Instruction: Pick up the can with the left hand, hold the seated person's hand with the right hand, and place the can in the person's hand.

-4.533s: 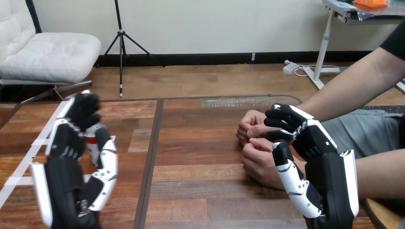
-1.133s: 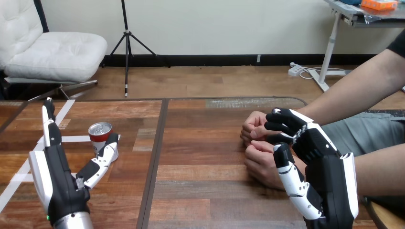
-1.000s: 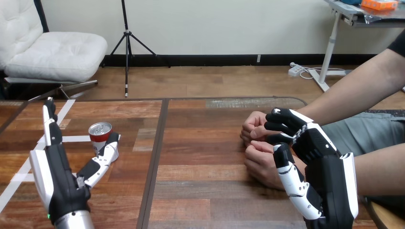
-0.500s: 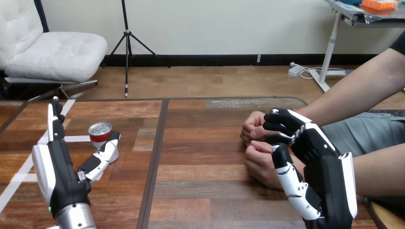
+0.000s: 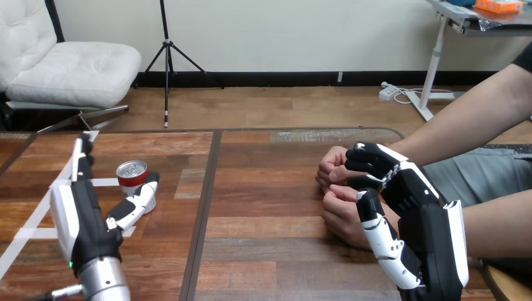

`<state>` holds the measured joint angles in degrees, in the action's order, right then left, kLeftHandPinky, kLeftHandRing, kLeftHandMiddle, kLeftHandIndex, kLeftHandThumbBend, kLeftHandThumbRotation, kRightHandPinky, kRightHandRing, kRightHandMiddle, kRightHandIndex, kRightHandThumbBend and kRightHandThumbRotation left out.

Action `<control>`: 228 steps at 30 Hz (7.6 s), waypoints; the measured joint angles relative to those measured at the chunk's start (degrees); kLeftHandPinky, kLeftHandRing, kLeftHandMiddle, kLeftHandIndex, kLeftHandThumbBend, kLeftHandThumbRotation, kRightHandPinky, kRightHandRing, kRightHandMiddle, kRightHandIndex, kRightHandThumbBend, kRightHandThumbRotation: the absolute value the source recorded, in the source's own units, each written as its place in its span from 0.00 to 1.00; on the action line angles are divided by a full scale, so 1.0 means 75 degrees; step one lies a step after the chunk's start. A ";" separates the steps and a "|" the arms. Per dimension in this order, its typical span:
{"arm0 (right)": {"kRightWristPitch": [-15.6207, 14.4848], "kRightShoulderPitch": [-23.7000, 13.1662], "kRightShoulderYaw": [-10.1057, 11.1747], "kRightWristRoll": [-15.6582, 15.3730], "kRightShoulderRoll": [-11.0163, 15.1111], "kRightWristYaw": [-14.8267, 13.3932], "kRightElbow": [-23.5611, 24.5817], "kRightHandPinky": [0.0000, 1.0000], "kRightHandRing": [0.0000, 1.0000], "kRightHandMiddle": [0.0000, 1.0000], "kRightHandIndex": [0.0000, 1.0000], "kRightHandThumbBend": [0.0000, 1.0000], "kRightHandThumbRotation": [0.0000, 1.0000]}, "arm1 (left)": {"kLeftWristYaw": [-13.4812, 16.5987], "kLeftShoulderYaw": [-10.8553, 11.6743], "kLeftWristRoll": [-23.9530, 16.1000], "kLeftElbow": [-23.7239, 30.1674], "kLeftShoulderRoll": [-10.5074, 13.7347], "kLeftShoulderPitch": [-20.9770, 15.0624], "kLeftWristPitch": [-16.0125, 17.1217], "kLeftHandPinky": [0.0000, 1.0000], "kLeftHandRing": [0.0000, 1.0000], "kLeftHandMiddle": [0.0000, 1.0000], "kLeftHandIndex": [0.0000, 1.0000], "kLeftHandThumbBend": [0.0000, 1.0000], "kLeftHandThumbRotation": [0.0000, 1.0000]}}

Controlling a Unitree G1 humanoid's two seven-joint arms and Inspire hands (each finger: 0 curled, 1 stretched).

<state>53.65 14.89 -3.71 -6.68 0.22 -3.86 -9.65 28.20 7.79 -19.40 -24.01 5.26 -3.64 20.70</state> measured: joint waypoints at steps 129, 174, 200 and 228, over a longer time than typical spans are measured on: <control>-0.0001 -0.0255 0.0035 -0.0353 0.0014 -0.0046 -0.0060 0.64 0.72 0.74 0.74 0.47 0.60 | 0.0525 -0.0389 0.0143 -0.4773 0.0823 -0.2536 -0.0092 0.79 0.88 0.93 0.91 0.78 0.27; -0.0021 -0.0246 0.0015 -0.0418 0.0013 -0.0079 -0.0060 0.65 0.74 0.75 0.74 0.47 0.61 | 0.0689 -0.0499 0.0358 -0.5247 0.0830 -0.2917 0.0610 0.73 0.81 0.85 0.83 0.77 0.25; -0.0021 -0.0245 0.0017 -0.0402 0.0021 -0.0074 -0.0059 0.66 0.74 0.74 0.74 0.47 0.60 | 0.0635 -0.0745 0.0357 -0.5705 0.0914 -0.3310 0.0223 0.72 0.80 0.84 0.84 0.78 0.27; -0.0022 -0.0218 0.0022 -0.0339 0.0038 -0.0035 -0.0059 0.66 0.73 0.74 0.74 0.48 0.60 | 0.0729 -0.1076 0.0226 -0.6103 0.1017 -0.3417 -0.0074 0.71 0.80 0.85 0.84 0.79 0.29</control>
<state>53.48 13.26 -3.55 -9.22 0.50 -4.12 -10.09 33.67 -0.28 -17.71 -69.79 12.88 -29.26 20.15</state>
